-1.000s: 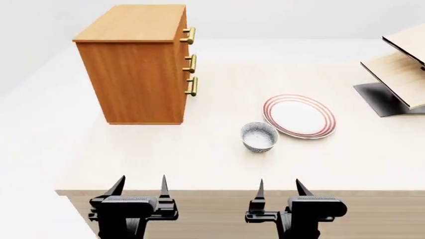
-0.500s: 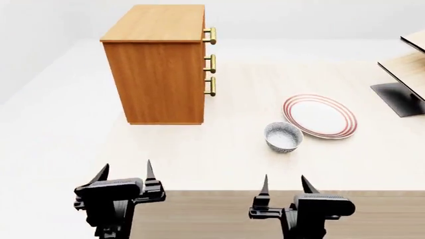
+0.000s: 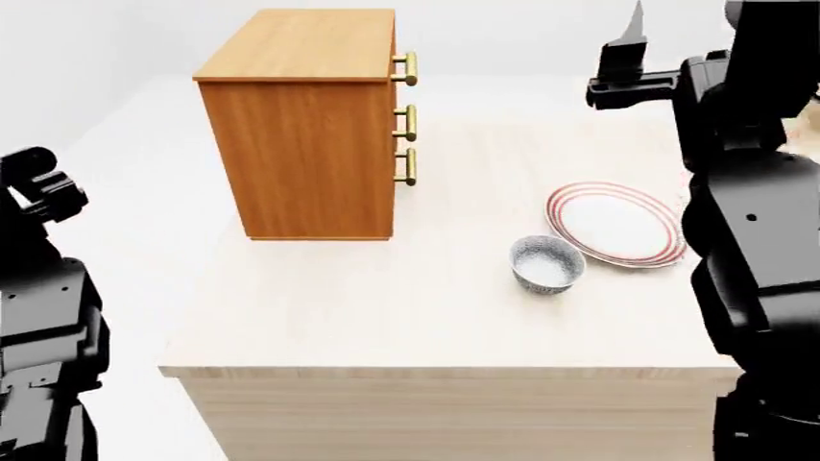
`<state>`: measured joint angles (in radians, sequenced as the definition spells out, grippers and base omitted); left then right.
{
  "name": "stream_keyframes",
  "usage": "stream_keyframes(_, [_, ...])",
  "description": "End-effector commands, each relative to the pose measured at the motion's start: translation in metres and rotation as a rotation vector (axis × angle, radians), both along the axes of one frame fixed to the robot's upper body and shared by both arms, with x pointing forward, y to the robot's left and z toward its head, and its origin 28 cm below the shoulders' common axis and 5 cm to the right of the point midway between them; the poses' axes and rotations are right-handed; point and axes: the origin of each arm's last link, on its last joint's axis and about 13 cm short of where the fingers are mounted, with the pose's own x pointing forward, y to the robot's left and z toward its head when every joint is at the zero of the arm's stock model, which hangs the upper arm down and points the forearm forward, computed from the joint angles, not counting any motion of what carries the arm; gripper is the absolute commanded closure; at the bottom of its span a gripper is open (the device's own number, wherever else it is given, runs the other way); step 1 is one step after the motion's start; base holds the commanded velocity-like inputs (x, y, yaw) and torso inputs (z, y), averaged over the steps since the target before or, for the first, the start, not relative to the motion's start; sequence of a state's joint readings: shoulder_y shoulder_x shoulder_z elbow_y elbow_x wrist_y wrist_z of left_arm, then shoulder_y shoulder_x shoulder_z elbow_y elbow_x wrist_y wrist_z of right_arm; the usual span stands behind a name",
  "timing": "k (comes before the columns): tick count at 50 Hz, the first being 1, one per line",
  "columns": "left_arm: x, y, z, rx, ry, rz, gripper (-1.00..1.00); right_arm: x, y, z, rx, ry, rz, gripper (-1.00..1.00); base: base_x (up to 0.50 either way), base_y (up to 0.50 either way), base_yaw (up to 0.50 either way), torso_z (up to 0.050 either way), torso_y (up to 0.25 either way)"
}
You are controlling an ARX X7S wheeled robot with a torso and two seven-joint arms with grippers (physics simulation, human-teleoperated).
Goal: Open the top drawer of the cabinet and put the bowl in it.
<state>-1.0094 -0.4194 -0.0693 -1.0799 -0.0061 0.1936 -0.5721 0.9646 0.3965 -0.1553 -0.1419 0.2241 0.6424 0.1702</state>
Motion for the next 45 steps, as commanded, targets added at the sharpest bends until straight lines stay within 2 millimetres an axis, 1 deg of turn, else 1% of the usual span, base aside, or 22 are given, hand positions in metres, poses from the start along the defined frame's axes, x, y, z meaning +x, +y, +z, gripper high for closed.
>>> stream_keyframes(1, [0.003, 0.025, 0.023, -0.066, 0.047, 0.149, -1.00, 0.068, -0.038, 0.105, -0.041, 0.024, -0.169, -1.00, 0.00, 0.00, 0.00, 0.000, 0.000])
stream_keyframes(3, [0.003, 0.025, 0.022, -0.082, 0.064, 0.134, -1.00, 0.082, -0.041, 0.103, -0.042, 0.056, -0.199, -1.00, 0.00, 0.00, 0.00, 0.000, 0.000])
stream_keyframes(4, [0.003, 0.025, 0.022, -0.086, 0.068, 0.130, -1.00, 0.086, -0.042, 0.102, -0.042, 0.066, -0.206, -1.00, 0.00, 0.00, 0.00, 0.000, 0.000])
stream_keyframes(10, [0.002, 0.027, 0.022, -0.094, 0.072, 0.138, -1.00, 0.089, -0.039, 0.090, 0.005, 0.195, -0.191, -1.00, 0.00, 0.00, 0.00, 0.000, 0.000])
stream_keyframes(12, [0.002, 0.026, 0.021, -0.104, 0.075, 0.139, -1.00, 0.089, -0.039, 0.075, 0.103, 0.313, -0.190, -1.00, 0.00, 0.00, 0.00, 0.000, 0.000])
stream_keyframes(14, [0.002, 0.026, 0.021, -0.109, 0.075, 0.137, -1.00, 0.089, -0.038, 0.058, 0.153, 0.439, -0.205, -1.00, 0.00, 0.00, 0.00, 0.000, 0.000])
stream_keyframes(17, [0.002, 0.026, 0.021, -0.114, 0.075, 0.137, -1.00, 0.088, -0.035, 0.036, 0.168, 0.577, -0.216, -1.00, 0.00, 0.00, 0.00, 0.000, 0.000])
stream_keyframes(19, [0.002, 0.027, 0.022, -0.117, 0.076, 0.138, -1.00, 0.088, -0.033, 0.026, 0.166, 0.630, -0.216, -1.00, 0.00, 0.00, 0.00, 0.000, 0.000])
stream_keyframes(28, [-0.001, 0.031, 0.021, -0.143, 0.105, 0.142, -1.00, 0.089, -0.031, 0.005, 0.185, 0.689, -0.168, -1.00, 0.00, 0.00, 0.00, 0.000, 0.000])
stream_keyframes(36, [-0.001, 0.032, 0.023, -0.151, 0.118, 0.147, -1.00, 0.093, -0.030, 0.000, 0.152, 0.638, -0.158, -1.00, 0.00, 0.00, 0.00, 0.000, 0.000])
stream_keyframes(41, [-0.002, 0.033, 0.023, -0.154, 0.125, 0.153, -1.00, 0.093, -0.030, -0.004, 0.139, 0.636, -0.161, -1.00, 0.00, 0.00, 0.00, 0.000, 0.000])
stream_keyframes(45, [-0.002, 0.034, 0.023, -0.157, 0.133, 0.157, -1.00, 0.093, -0.032, -0.004, 0.151, 0.629, -0.160, -1.00, 0.00, 0.00, 0.00, 0.000, 0.000])
